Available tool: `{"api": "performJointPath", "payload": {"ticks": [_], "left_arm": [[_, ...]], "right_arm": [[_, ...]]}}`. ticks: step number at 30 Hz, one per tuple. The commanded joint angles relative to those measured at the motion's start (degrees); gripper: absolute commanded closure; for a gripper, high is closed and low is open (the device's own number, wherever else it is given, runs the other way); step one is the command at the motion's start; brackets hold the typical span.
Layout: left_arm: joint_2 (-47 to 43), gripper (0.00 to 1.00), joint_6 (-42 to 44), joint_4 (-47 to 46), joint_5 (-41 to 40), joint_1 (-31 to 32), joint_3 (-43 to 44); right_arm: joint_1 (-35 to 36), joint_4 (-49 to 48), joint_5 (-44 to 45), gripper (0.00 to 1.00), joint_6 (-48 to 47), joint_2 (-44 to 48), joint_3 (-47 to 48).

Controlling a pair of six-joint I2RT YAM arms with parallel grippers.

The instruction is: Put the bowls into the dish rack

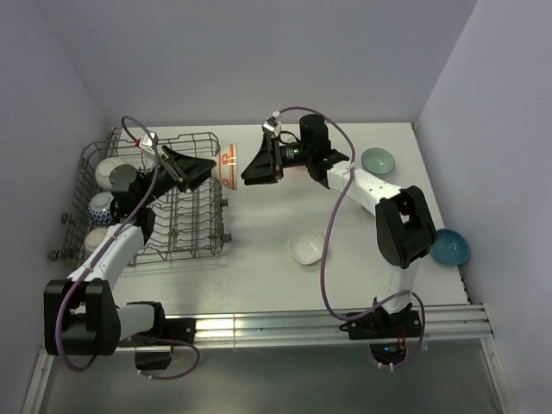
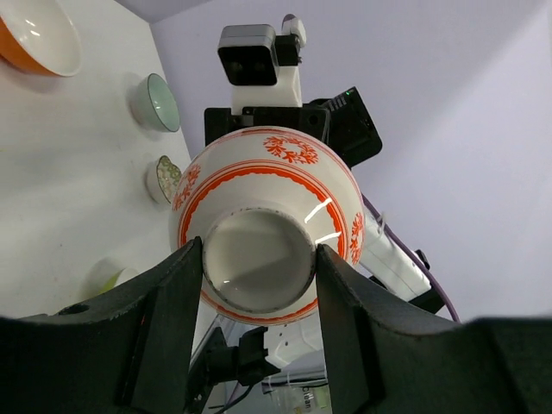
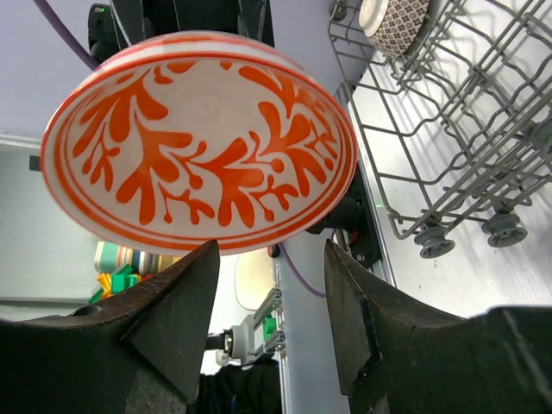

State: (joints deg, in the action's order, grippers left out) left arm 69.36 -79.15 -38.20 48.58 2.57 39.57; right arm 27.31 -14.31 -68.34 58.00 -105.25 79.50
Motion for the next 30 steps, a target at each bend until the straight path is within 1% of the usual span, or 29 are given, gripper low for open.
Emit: {"api": "performJointPath", "payload": {"ticks": [1, 3, 5, 7, 10, 12, 14, 15, 16, 24, 25, 26, 28, 30], "left_arm": [[-2.48, 1.00, 0.93, -2.06, 0.12, -0.54, 1.47], [-2.57, 1.00, 1.98, 0.13, -0.06, -1.07, 1.82], [-2.65, 1.00, 5.49, 4.33, -0.50, -2.39, 2.87], [-1.96, 1.00, 9.43, 7.42, -0.59, -5.98, 3.93], [0.24, 1.00, 15.06, 13.92, -1.20, -9.41, 6.65], [1.47, 1.00, 17.71, 18.04, -2.34, -10.74, 8.94], [3.40, 1.00, 20.17, 19.21, -3.22, -12.31, 10.78], [4.11, 1.00, 21.40, 20.25, -3.92, -12.76, 11.66], [5.59, 1.00, 24.54, 23.66, -6.10, -13.20, 12.71], [13.51, 1.00, 36.43, 32.56, -14.64, -13.82, 23.00], [15.95, 1.00, 40.96, 35.18, -18.48, -13.73, 25.44], [15.98, 1.00, 41.01, 35.21, -19.65, -13.73, 26.16], [18.07, 1.00, 43.73, 37.31, -21.24, -13.56, 27.74], [19.66, 1.00, 45.40, 40.19, -23.43, -13.47, 30.12]], "right_arm": [[-0.42, 0.06, 0.83, 0.41, -0.60, -0.21, 3.81], [-0.50, 2.25, 1.10, 0.40, -2.00, -1.00, 4.87], [-0.68, 5.33, 1.80, 0.40, -4.47, -1.10, 5.48], [-0.94, 6.04, 1.89, 0.40, -5.26, -0.83, 5.05], [-1.64, 6.57, 2.15, 0.39, -5.79, -0.31, 4.08], [-2.26, 7.45, 2.42, 0.39, -6.66, -0.13, 4.08], [-2.52, 9.11, 2.59, 0.39, -7.98, -0.04, 4.17], [-2.79, 9.47, 2.59, 0.39, -8.16, 0.05, 4.17], [-3.05, 9.73, 2.51, 0.39, -8.51, 0.13, 4.08], [-4.02, 13.16, 2.68, 0.39, -11.41, 0.31, 4.08], [-4.19, 13.86, 2.77, 0.39, -12.37, 0.31, 3.99], [-4.19, 13.87, 2.86, 0.39, -12.38, 0.31, 3.99], [-4.37, 13.87, 2.77, 0.39, -13.17, 0.14, 4.17], [-4.46, 16.15, 2.59, 0.39, -13.87, -0.13, 4.87]]}}
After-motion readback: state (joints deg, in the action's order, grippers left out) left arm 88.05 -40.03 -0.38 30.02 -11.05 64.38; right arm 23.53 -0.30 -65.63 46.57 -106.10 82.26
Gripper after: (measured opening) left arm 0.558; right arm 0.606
